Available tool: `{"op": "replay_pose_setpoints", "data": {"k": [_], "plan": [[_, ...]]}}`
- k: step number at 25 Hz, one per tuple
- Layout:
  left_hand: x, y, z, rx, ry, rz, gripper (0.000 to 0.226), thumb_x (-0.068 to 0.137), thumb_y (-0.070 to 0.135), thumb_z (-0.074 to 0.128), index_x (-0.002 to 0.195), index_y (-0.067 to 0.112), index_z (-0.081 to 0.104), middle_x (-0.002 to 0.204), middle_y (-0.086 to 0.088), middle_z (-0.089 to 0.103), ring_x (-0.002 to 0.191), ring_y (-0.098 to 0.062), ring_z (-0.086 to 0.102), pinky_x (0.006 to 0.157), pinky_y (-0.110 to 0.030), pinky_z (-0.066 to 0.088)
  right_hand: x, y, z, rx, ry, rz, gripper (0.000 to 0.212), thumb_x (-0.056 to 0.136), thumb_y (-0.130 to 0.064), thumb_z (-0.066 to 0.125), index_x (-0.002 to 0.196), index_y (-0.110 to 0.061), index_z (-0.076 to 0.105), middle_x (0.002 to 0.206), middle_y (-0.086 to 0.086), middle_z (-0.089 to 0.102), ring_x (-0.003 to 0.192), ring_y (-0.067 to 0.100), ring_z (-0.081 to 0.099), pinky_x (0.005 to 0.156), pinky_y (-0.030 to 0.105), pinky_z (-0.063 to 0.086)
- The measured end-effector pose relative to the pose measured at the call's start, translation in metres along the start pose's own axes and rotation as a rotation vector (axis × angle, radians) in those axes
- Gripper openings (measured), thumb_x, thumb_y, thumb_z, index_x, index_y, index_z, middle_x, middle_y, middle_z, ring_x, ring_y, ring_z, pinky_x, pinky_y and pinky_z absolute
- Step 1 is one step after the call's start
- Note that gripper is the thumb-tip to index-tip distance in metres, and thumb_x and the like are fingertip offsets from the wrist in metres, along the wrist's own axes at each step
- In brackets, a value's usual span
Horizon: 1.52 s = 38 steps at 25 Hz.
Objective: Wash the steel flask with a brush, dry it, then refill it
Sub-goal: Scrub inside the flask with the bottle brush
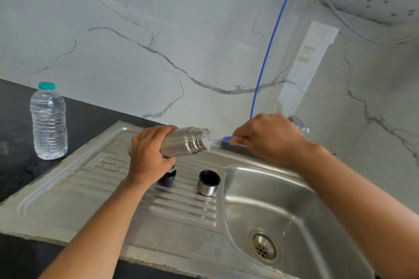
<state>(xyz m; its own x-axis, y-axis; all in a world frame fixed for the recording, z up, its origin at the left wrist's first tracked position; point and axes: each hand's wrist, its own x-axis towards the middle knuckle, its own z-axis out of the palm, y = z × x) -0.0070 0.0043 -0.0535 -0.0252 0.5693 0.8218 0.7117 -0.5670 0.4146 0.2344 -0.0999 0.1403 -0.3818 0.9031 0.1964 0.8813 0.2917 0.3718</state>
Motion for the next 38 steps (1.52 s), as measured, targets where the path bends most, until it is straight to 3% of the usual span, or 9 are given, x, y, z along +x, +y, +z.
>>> {"op": "replay_pose_setpoints", "data": {"k": [3, 8, 13, 18, 23, 29, 34, 38], "plan": [[0.000, 0.002, 0.001, 0.001, 0.031, -0.056, 0.079, 0.052, 0.004, 0.084, 0.126, 0.022, 0.063, 0.116, 0.003, 0.067, 0.108, -0.024, 0.061, 0.095, -0.044, 0.039, -0.003, 0.020, -0.014, 0.010, 0.044, 0.060, 0.033, 0.102, -0.055, 0.047, 0.105, -0.036, 0.073, 0.094, -0.006, 0.071, 0.087, 0.027, 0.060, 0.077, 0.035, 0.050], [-0.004, 0.007, 0.005, -0.011, -0.008, 0.031, 0.079, 0.052, 0.006, 0.084, 0.126, 0.023, 0.063, 0.116, 0.005, 0.067, 0.107, -0.023, 0.061, 0.094, -0.044, 0.041, 0.010, -0.027, 0.015, -0.009, -0.009, -0.021, 0.036, 0.105, -0.053, 0.041, 0.099, -0.030, 0.068, 0.101, 0.001, 0.068, 0.089, 0.030, 0.060, 0.071, 0.034, 0.039], [0.000, -0.005, 0.000, 0.008, 0.021, -0.051, 0.080, 0.051, 0.003, 0.084, 0.126, 0.021, 0.063, 0.115, 0.001, 0.067, 0.107, -0.026, 0.061, 0.095, -0.047, 0.041, -0.003, 0.016, -0.010, 0.018, -0.001, 0.060, 0.037, 0.103, -0.055, 0.044, 0.107, -0.033, 0.073, 0.095, -0.005, 0.070, 0.088, 0.025, 0.060, 0.074, 0.034, 0.046], [-0.006, 0.016, 0.005, -0.048, -0.012, 0.021, 0.078, 0.051, 0.004, 0.082, 0.124, 0.025, 0.064, 0.115, 0.006, 0.067, 0.106, -0.022, 0.061, 0.093, -0.044, 0.042, 0.006, -0.024, 0.014, -0.005, -0.010, -0.018, 0.035, 0.104, -0.051, 0.043, 0.101, -0.028, 0.070, 0.098, 0.002, 0.067, 0.093, 0.031, 0.064, 0.075, 0.036, 0.048], [0.000, 0.003, -0.004, -0.018, 0.019, -0.052, 0.077, 0.052, 0.003, 0.082, 0.124, 0.022, 0.064, 0.114, 0.003, 0.067, 0.106, -0.025, 0.061, 0.094, -0.047, 0.042, -0.008, 0.017, -0.012, 0.026, 0.012, 0.059, 0.036, 0.102, -0.055, 0.046, 0.108, -0.033, 0.074, 0.098, -0.003, 0.071, 0.089, 0.027, 0.062, 0.076, 0.036, 0.049], [-0.007, 0.014, 0.002, -0.054, -0.008, 0.008, 0.078, 0.050, 0.003, 0.081, 0.123, 0.024, 0.065, 0.114, 0.006, 0.067, 0.106, -0.024, 0.062, 0.093, -0.044, 0.041, 0.006, -0.025, 0.016, -0.020, 0.006, -0.034, 0.036, 0.103, -0.053, 0.044, 0.102, -0.028, 0.070, 0.104, 0.002, 0.070, 0.094, 0.031, 0.064, 0.071, 0.033, 0.039], [-0.001, 0.007, -0.001, -0.025, 0.020, -0.070, 0.077, 0.051, 0.003, 0.080, 0.124, 0.024, 0.064, 0.114, 0.006, 0.066, 0.107, -0.023, 0.060, 0.094, -0.044, 0.040, -0.008, 0.014, -0.015, 0.030, 0.027, 0.092, 0.036, 0.102, -0.057, 0.047, 0.106, -0.035, 0.074, 0.095, -0.004, 0.069, 0.088, 0.026, 0.060, 0.074, 0.033, 0.044], [-0.003, 0.017, 0.001, -0.037, 0.007, 0.020, 0.076, 0.052, 0.003, 0.080, 0.124, 0.023, 0.065, 0.115, 0.006, 0.067, 0.108, -0.023, 0.061, 0.094, -0.046, 0.042, 0.005, -0.027, 0.014, -0.013, 0.039, -0.008, 0.038, 0.104, -0.053, 0.041, 0.107, -0.030, 0.071, 0.102, 0.004, 0.068, 0.094, 0.032, 0.064, 0.071, 0.034, 0.040]]}}
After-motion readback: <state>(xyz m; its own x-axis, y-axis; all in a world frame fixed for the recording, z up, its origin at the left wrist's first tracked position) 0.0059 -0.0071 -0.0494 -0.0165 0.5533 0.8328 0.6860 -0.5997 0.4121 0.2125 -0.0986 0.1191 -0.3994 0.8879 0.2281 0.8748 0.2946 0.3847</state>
